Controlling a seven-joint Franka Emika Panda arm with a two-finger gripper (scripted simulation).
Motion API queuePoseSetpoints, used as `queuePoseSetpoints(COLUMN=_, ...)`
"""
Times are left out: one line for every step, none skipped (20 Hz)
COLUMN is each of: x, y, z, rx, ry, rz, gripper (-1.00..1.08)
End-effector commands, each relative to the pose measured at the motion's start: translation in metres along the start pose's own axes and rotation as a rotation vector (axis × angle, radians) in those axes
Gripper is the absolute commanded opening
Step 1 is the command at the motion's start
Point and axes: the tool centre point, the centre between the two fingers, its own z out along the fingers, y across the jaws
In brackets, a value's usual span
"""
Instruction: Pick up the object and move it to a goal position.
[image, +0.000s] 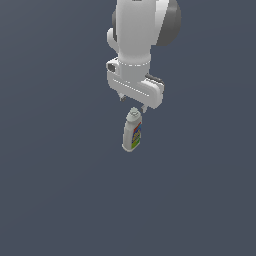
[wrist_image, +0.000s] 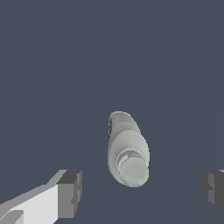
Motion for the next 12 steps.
queuePoseSetpoints(x=-0.0015, y=-0.0010, z=0.0029, rx=-0.002, ry=0.000, rz=0.046, gripper=1.00)
queuePoseSetpoints(x=-0.0020, y=-0.0014, z=0.0039, rx=-0.003, ry=0.000, rz=0.061, gripper=1.00)
queuePoseSetpoints(x=-0.0025, y=-0.0017, z=0.0049, rx=-0.004, ry=0.000, rz=0.074, gripper=1.00)
queuePoseSetpoints(x=-0.0030, y=-0.0020, z=0.0057, rx=-0.004, ry=0.000, rz=0.087, gripper=1.00)
queuePoseSetpoints(x=-0.0034, y=-0.0023, z=0.0064, rx=-0.005, ry=0.000, rz=0.098, gripper=1.00)
queuePoseSetpoints(x=-0.0037, y=-0.0025, z=0.0071, rx=-0.005, ry=0.000, rz=0.108, gripper=1.00)
queuePoseSetpoints(x=-0.0040, y=-0.0027, z=0.0077, rx=-0.006, ry=0.000, rz=0.117, gripper=1.00)
queuePoseSetpoints(x=-0.0043, y=-0.0029, z=0.0082, rx=-0.006, ry=0.000, rz=0.125, gripper=1.00)
queuePoseSetpoints(x=-0.0046, y=-0.0030, z=0.0087, rx=-0.006, ry=0.000, rz=0.132, gripper=1.00)
queuePoseSetpoints(x=-0.0048, y=-0.0031, z=0.0090, rx=-0.007, ry=0.000, rz=0.137, gripper=1.00)
queuePoseSetpoints(x=-0.0049, y=-0.0032, z=0.0093, rx=-0.007, ry=0.000, rz=0.141, gripper=1.00)
queuePoseSetpoints(x=-0.0050, y=-0.0033, z=0.0095, rx=-0.007, ry=0.000, rz=0.144, gripper=1.00)
